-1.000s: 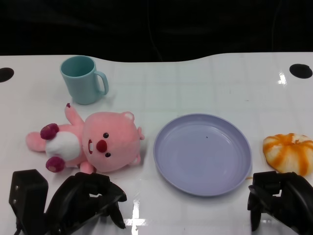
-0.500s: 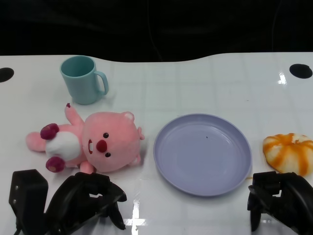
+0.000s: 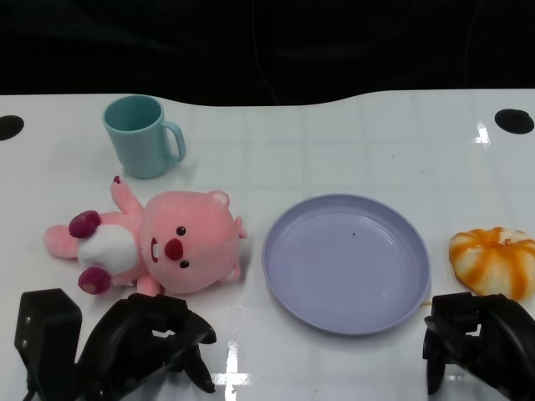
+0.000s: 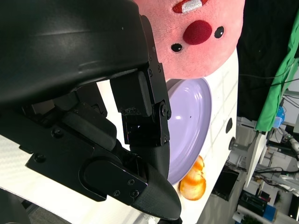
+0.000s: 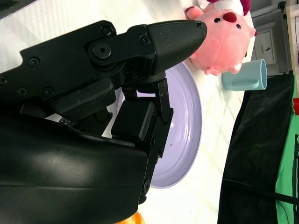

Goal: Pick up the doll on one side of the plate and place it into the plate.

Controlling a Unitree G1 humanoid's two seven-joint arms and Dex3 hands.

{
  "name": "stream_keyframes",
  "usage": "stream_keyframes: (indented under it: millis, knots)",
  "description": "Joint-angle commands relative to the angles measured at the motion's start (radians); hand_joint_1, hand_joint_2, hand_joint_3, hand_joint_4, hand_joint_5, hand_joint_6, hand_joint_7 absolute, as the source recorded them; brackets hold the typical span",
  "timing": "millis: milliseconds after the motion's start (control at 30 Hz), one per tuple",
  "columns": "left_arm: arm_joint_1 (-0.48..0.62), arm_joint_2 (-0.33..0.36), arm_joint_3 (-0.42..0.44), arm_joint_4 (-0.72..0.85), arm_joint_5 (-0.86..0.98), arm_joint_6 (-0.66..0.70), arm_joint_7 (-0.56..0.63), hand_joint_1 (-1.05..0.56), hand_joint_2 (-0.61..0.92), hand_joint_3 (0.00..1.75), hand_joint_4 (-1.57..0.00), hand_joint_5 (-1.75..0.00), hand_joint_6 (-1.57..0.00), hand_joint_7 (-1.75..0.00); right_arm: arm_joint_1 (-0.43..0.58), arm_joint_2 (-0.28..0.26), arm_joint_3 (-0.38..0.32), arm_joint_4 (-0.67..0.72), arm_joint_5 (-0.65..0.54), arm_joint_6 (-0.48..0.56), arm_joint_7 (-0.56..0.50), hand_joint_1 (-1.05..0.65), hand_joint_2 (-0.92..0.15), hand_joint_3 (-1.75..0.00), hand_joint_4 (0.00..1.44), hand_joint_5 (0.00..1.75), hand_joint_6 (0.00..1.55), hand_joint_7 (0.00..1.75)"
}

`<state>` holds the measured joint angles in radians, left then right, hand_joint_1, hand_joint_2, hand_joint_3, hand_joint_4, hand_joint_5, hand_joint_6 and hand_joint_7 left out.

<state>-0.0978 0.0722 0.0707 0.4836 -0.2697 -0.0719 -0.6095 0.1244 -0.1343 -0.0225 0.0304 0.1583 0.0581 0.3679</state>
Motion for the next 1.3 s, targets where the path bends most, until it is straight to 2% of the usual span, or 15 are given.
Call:
stream_keyframes:
  millis: [33, 400, 500, 700, 900, 1033, 1300]
  knots:
    - [0.013, 0.015, 0.003, -0.012, -0.003, 0.0, -0.003, -1.05, 0.73, 0.0, -1.51, -0.69, -1.57, -0.32, 0.0, -0.013, -0.002, -0.004, 0.0, -0.012, 0.001, -1.05, -0.92, -0.23, 1.08, 1.48, 1.31, 1.08]
    - [0.016, 0.013, 0.015, -0.013, -0.024, -0.004, -0.015, -1.05, 0.74, 0.01, -1.53, -0.65, -1.57, -0.31, -0.001, -0.011, -0.003, -0.004, 0.007, -0.006, 0.002, -1.05, -0.92, -0.22, 1.08, 1.49, 1.3, 1.08]
    - [0.019, 0.014, 0.021, -0.019, -0.042, -0.005, -0.027, -1.05, 0.74, 0.0, -1.52, -0.62, -1.57, -0.24, 0.0, -0.01, -0.002, -0.009, 0.007, 0.0, 0.0, -1.05, -0.92, -0.22, 1.08, 1.48, 1.31, 1.08]
    - [0.026, 0.025, 0.019, -0.005, -0.029, -0.112, -0.058, -1.05, 0.78, 0.01, -1.47, -0.56, -1.54, -0.15, 0.004, -0.009, -0.001, -0.015, 0.007, 0.003, -0.002, -1.05, -0.92, -0.22, 1.09, 1.48, 1.31, 1.09]
    - [0.008, 0.006, 0.037, 0.069, -0.055, -0.297, -0.112, -1.05, 0.83, 0.03, -1.36, -0.49, -1.37, -0.03, -0.003, -0.014, 0.002, 0.006, -0.004, -0.022, 0.002, -1.05, -0.92, -0.24, 1.09, 1.48, 1.3, 1.09]
    - [-0.001, -0.005, 0.04, 0.099, -0.043, -0.389, -0.102, -1.05, 0.86, 0.03, -1.32, -0.44, -1.27, 0.0, -0.008, -0.013, -0.002, 0.015, 0.0, -0.02, -0.001, -1.05, -0.92, -0.25, 1.08, 1.49, 1.29, 1.1]
    - [0.022, 0.006, 0.032, 0.049, -0.002, -0.489, -0.071, -1.05, 0.92, 0.06, -1.13, -0.32, -1.0, 0.0, 0.014, -0.012, 0.002, -0.014, 0.013, -0.01, 0.011, -1.05, -0.91, -0.23, 1.07, 1.49, 1.29, 1.11]
